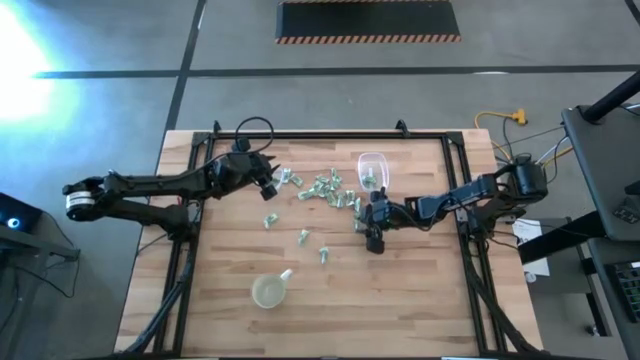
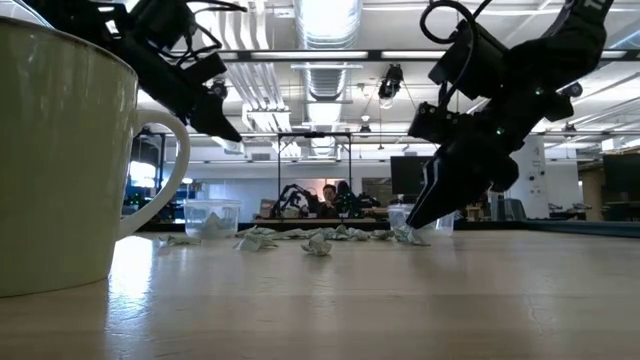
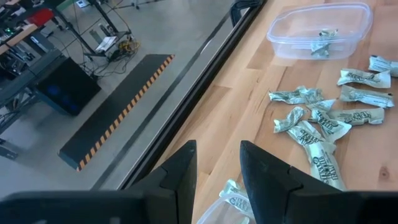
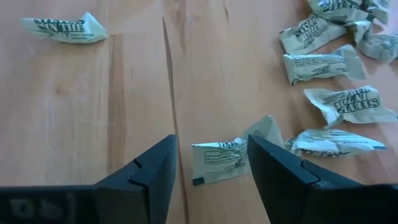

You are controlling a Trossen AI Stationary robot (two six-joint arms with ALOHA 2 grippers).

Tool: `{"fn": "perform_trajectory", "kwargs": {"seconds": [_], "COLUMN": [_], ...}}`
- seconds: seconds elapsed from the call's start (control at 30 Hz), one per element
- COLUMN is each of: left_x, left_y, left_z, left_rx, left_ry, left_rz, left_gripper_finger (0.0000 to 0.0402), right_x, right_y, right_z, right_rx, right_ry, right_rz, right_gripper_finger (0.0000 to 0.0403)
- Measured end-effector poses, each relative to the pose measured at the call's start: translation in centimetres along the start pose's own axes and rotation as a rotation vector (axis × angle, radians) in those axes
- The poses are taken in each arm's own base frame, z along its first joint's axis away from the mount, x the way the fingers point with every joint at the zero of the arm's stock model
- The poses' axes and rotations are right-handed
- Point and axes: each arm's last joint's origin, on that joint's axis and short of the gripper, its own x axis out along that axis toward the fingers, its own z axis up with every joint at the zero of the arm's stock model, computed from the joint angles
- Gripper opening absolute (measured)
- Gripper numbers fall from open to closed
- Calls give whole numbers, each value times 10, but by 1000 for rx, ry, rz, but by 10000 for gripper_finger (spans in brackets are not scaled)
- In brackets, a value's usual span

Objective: Pick and place items into bin
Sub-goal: Put the green stevia packet into the rectangular transparent bin

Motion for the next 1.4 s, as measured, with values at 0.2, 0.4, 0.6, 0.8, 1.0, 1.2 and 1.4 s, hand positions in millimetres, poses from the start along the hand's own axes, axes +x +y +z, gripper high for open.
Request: {"fn": "perform_trajectory", "kwargs": {"seconds": [0.2,0.4,0.6,0.8,1.0,1.2,1.4], "left_x": [0,0,0,0,0,0,0], "left_y": [-1,-1,-1,-1,-1,-1,-1], "left_z": [0,1,1,0,0,0,0], "left_rx": [1,0,0,2,3,3,3], "left_ry": [-3,-7,-6,-5,-4,-3,-3], "left_rz": [-5,-7,-8,-7,-7,-8,-8], "left_gripper_finger": [107,107,107,107,107,107,107], "right_x": [12,23,24,20,15,11,-2], "right_y": [4,6,6,7,10,14,17], "right_z": [-9,-7,-3,-1,1,7,28], "right_rx": [-19,-11,-29,-39,-65,-81,-144], "right_ry": [49,61,55,49,32,3,-90], "right_rz": [-15,-40,-52,-55,-55,-41,-28], "right_gripper_finger": [187,187,166,103,48,28,27]}}
